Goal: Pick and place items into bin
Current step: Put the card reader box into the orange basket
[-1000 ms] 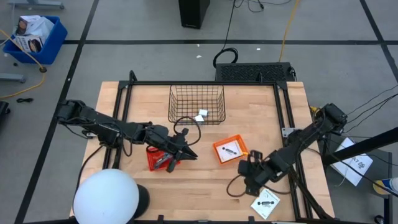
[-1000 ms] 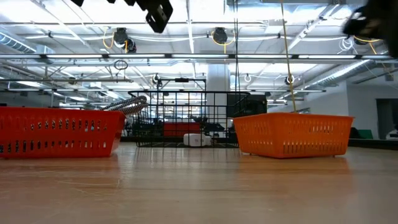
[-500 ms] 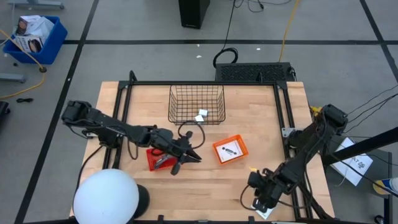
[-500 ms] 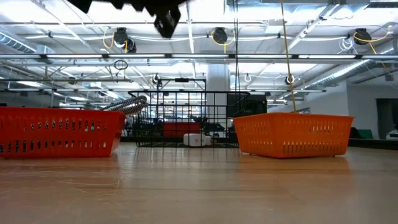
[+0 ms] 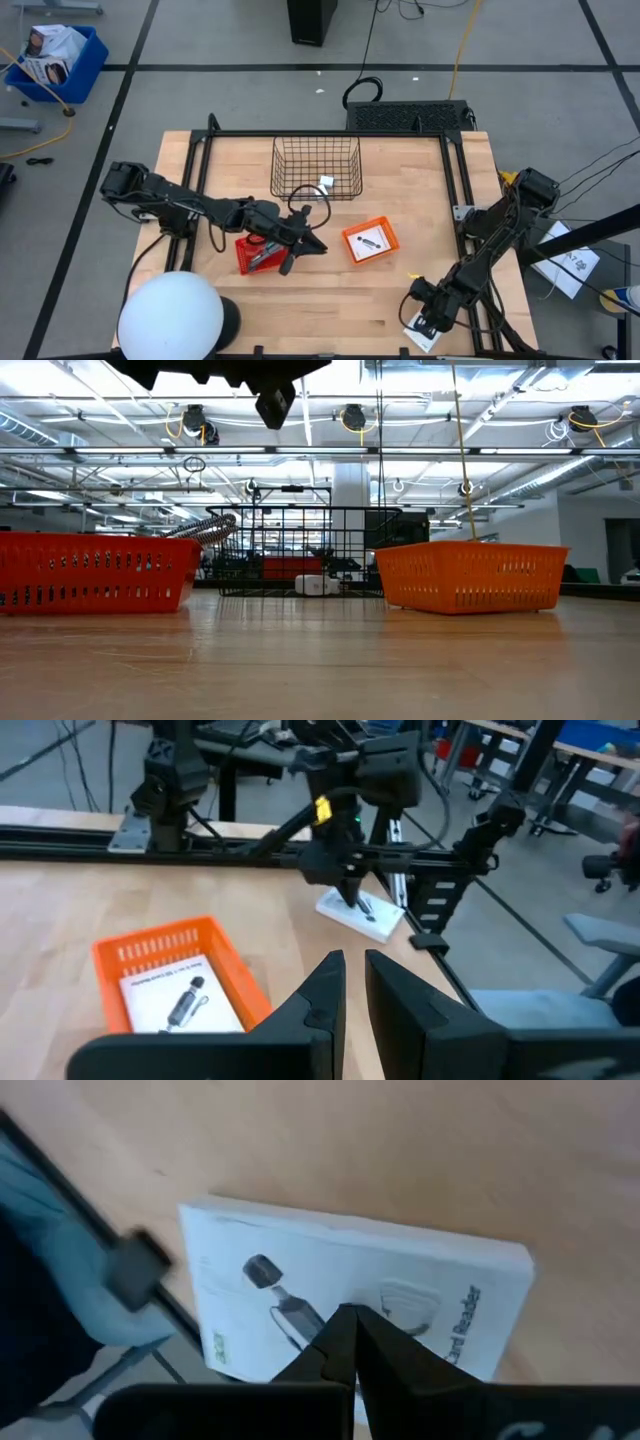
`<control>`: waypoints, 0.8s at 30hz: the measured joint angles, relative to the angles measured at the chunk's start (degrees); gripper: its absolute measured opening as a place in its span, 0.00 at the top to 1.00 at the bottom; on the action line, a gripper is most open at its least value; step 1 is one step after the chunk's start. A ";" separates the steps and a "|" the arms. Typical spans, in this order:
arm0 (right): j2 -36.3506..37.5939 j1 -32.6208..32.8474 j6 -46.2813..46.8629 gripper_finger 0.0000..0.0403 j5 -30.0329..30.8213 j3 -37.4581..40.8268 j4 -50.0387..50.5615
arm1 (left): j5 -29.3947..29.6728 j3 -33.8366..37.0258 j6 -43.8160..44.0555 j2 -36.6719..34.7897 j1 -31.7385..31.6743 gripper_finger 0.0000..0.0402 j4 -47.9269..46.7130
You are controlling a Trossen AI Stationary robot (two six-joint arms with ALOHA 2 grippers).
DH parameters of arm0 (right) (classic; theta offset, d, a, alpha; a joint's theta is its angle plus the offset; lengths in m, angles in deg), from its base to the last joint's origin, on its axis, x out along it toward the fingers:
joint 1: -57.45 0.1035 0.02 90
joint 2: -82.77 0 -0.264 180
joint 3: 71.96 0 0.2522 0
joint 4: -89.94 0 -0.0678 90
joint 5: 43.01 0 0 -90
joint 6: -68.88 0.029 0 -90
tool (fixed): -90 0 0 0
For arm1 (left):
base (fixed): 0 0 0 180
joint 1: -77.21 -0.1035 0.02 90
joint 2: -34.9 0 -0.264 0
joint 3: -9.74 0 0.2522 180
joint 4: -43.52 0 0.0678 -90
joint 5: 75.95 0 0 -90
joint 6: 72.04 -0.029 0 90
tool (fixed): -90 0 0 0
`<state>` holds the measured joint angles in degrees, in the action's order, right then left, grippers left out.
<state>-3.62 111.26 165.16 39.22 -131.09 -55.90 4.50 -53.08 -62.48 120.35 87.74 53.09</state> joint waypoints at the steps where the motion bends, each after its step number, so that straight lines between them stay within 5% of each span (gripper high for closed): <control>1: 0.00 0.16 0.44 1.00 -0.35 0.51 -0.17 | -0.02 0.00 0.04 0.00 0.05 0.88 -0.14; 8: 0.27 -1.02 -2.28 1.00 1.17 4.05 -5.29 | -0.66 0.00 2.54 0.00 0.00 0.88 -1.20; 24: 0.01 -8.88 -28.54 1.00 12.64 4.38 -10.09 | -1.19 0.00 3.10 0.00 0.11 0.88 -2.15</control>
<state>-3.61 102.38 136.62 51.86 -126.71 -65.99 3.32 -53.08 -59.37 120.35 87.85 50.93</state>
